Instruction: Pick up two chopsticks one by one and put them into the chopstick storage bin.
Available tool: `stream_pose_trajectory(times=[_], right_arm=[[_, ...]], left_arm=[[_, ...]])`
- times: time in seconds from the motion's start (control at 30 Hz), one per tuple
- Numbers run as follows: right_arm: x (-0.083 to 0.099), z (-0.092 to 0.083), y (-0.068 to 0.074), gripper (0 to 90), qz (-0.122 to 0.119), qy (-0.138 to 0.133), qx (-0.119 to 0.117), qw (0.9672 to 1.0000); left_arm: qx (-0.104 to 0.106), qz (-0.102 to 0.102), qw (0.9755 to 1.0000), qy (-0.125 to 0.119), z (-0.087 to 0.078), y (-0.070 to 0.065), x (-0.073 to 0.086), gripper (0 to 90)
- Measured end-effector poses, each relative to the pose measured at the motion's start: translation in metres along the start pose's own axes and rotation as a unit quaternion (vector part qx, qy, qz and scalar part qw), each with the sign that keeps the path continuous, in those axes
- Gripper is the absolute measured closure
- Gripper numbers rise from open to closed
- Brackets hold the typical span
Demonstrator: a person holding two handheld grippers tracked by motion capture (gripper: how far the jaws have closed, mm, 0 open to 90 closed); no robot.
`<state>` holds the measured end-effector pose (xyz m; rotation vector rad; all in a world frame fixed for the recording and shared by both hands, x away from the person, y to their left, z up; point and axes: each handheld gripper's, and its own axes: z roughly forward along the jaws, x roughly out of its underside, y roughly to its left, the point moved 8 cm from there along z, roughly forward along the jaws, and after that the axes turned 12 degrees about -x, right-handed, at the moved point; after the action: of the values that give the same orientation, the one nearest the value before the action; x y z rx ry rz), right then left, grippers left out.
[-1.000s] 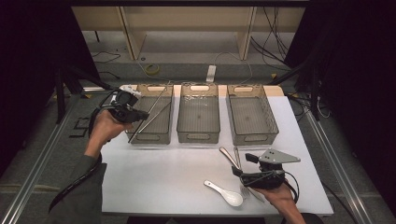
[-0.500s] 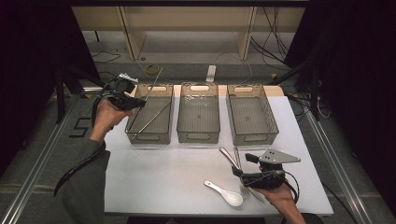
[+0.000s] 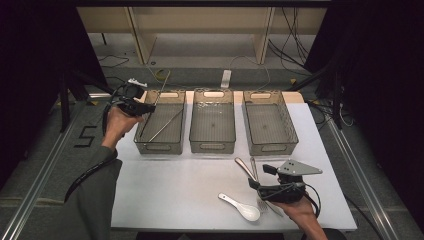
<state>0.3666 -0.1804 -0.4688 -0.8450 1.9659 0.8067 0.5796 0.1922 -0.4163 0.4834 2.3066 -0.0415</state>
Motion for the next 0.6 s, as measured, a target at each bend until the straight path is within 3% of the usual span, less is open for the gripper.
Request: stream_pose_trajectory(times=[0.2, 0.6], right_arm=[[0.000, 0.000, 0.000, 27.5, 0.000, 0.001, -0.001, 1.0000], [0.000, 0.000, 0.000, 27.5, 0.000, 0.001, -0.001, 1.0000]], left_arm=[[-0.006, 0.005, 1.0000, 0.003, 0.006, -0.003, 0.001, 85.0], [-0.005, -0.006, 1.0000, 0.006, 0.017, -0.005, 0.010, 84.9]])
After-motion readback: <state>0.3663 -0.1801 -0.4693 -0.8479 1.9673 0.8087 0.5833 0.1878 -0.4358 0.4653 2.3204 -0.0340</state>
